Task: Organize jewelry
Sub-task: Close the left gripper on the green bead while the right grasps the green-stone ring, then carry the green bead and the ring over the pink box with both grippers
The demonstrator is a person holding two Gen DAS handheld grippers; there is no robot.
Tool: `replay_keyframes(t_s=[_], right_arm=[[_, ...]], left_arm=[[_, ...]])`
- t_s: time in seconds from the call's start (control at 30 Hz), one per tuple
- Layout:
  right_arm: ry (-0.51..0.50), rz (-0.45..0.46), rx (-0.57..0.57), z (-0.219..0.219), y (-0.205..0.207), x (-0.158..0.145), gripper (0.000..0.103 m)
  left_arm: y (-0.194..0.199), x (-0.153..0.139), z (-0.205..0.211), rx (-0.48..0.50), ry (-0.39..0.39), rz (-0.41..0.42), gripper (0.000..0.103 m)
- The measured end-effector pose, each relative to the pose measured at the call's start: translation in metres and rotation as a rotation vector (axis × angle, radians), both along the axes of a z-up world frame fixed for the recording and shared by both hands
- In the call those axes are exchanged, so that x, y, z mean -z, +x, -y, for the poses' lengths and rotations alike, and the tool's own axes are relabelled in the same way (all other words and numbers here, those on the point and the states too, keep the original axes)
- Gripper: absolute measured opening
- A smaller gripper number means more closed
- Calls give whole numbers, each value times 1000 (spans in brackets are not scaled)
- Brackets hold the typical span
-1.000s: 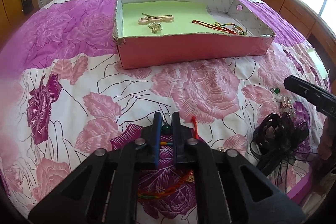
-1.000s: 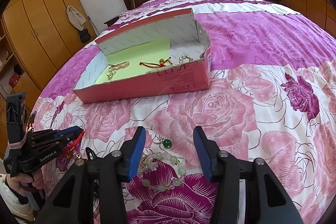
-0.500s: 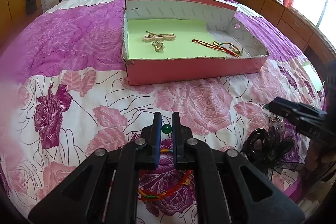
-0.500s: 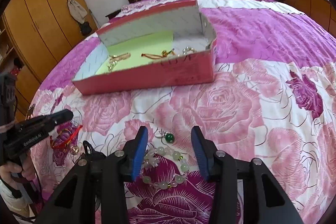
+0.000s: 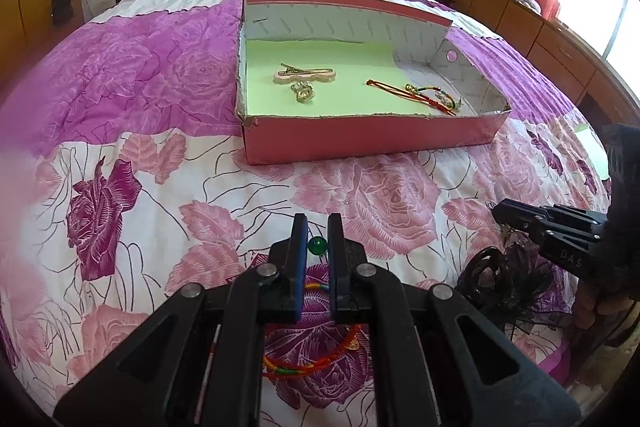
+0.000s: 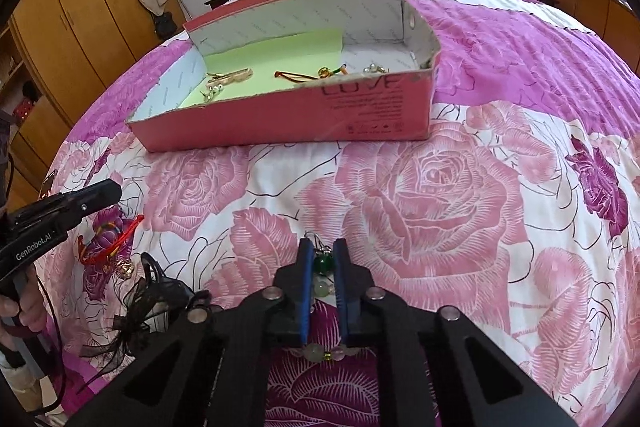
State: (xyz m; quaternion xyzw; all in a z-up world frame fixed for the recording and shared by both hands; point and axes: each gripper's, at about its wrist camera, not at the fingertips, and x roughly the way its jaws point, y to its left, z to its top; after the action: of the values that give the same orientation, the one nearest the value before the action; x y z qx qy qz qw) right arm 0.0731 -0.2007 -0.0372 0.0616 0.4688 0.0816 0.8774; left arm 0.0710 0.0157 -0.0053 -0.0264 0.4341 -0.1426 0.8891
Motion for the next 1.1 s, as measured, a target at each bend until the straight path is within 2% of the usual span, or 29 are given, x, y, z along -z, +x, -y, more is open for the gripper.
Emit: replay_keyframes(t_s=[0.17,0.57,1.1], right_arm=[[61,42,14,8,-4,-12,12],[71,208,9,2,-13,-51,11],[53,406,41,-1,2,-90,11]], left_arm=[[-2,-7,0,-12,-10,14,1],[-2,-32,2,-29,-59,99,1],[18,-65,18,-37,-76,283,1]])
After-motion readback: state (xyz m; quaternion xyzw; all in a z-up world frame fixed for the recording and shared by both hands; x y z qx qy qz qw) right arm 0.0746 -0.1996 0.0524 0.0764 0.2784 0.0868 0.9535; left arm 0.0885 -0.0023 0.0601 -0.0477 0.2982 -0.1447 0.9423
